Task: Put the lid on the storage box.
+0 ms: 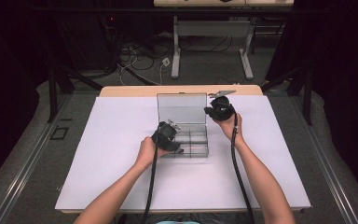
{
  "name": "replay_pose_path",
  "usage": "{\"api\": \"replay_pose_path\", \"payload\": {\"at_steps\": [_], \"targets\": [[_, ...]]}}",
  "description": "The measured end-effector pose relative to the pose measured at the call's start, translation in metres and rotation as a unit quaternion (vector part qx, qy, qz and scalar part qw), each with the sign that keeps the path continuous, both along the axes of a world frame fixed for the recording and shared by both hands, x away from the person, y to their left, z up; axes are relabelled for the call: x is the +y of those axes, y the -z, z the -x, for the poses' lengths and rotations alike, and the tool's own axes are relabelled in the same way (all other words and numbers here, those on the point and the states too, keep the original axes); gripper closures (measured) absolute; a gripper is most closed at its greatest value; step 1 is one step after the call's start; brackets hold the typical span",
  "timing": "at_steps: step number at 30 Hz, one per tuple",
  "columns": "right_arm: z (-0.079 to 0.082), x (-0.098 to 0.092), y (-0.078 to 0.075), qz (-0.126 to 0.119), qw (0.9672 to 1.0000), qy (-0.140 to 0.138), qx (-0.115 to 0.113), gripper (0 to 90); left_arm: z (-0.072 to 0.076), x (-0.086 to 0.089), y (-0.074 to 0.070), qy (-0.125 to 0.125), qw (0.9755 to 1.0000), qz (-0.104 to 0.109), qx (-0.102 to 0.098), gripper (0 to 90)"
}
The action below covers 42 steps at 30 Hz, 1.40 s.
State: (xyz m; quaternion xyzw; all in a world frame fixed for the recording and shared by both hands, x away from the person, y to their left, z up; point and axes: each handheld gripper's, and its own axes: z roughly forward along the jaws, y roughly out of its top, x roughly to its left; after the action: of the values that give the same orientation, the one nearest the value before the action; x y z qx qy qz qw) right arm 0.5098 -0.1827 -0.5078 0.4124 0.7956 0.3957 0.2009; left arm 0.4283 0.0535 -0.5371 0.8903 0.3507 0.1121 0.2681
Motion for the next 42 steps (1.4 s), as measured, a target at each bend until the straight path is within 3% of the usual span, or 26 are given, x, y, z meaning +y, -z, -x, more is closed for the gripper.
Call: {"api": "replay_pose_path", "payload": {"at_steps": [7,11,13,15,18,22,24,26,27,32,36,39,42], "targets": [[0.004,-0.001,-0.002,-0.002,0.9999,-0.010,-0.004,90.0,-0.001,0.001,0.000,0.001,1.0000,0.005,-0.002,54.9],[0.008,-0.002,-0.003,0.000,0.9999,-0.014,-0.010,90.0,-0.001,0.002,-0.008,-0.011,0.9997,0.005,-0.021,36.0],[0.009,-0.002,-0.003,-0.002,0.9998,-0.015,-0.009,90.0,-0.001,0.005,-0.018,-0.021,0.9991,0.022,-0.029,27.9],[0.010,-0.003,-0.003,-0.001,0.9998,-0.016,-0.009,90.0,-0.002,0.010,-0.028,-0.035,0.9978,0.033,-0.046,16.2],[0.012,-0.003,-0.003,-0.001,0.9998,-0.018,-0.012,90.0,-0.003,0.020,-0.042,-0.053,0.9954,0.026,-0.076,2.3],[0.013,-0.002,-0.004,0.005,0.9997,-0.019,-0.013,90.0,-0.011,0.032,-0.056,-0.069,0.9918,0.032,-0.102,0.0],[0.014,-0.002,-0.004,0.002,0.9997,-0.020,-0.014,90.0,-0.018,0.039,-0.066,-0.084,0.9894,0.022,-0.116,0.0],[0.014,-0.003,-0.004,0.000,0.9997,-0.020,-0.012,90.0,-0.026,0.045,-0.075,-0.097,0.9868,0.020,-0.128,5.0],[0.014,-0.002,-0.003,-0.001,0.9997,-0.019,-0.012,90.0,-0.028,0.047,-0.079,-0.097,0.9864,0.023,-0.130,14.6],[0.014,-0.002,-0.003,0.000,0.9998,-0.019,-0.012,90.0,-0.038,0.054,-0.098,-0.079,0.9833,0.048,-0.157,36.9],[0.014,-0.001,-0.003,0.000,0.9996,-0.024,-0.013,90.0,-0.040,0.051,-0.104,-0.060,0.9851,0.044,-0.155,51.3],[0.015,-0.002,-0.005,0.001,0.9995,-0.025,-0.018,90.0,-0.040,0.051,-0.106,-0.053,0.9848,0.038,-0.161,61.7],[0.016,-0.003,-0.007,0.005,0.9996,-0.023,-0.017,90.0,-0.040,0.051,-0.105,-0.053,0.9846,0.037,-0.162,63.8]]}}
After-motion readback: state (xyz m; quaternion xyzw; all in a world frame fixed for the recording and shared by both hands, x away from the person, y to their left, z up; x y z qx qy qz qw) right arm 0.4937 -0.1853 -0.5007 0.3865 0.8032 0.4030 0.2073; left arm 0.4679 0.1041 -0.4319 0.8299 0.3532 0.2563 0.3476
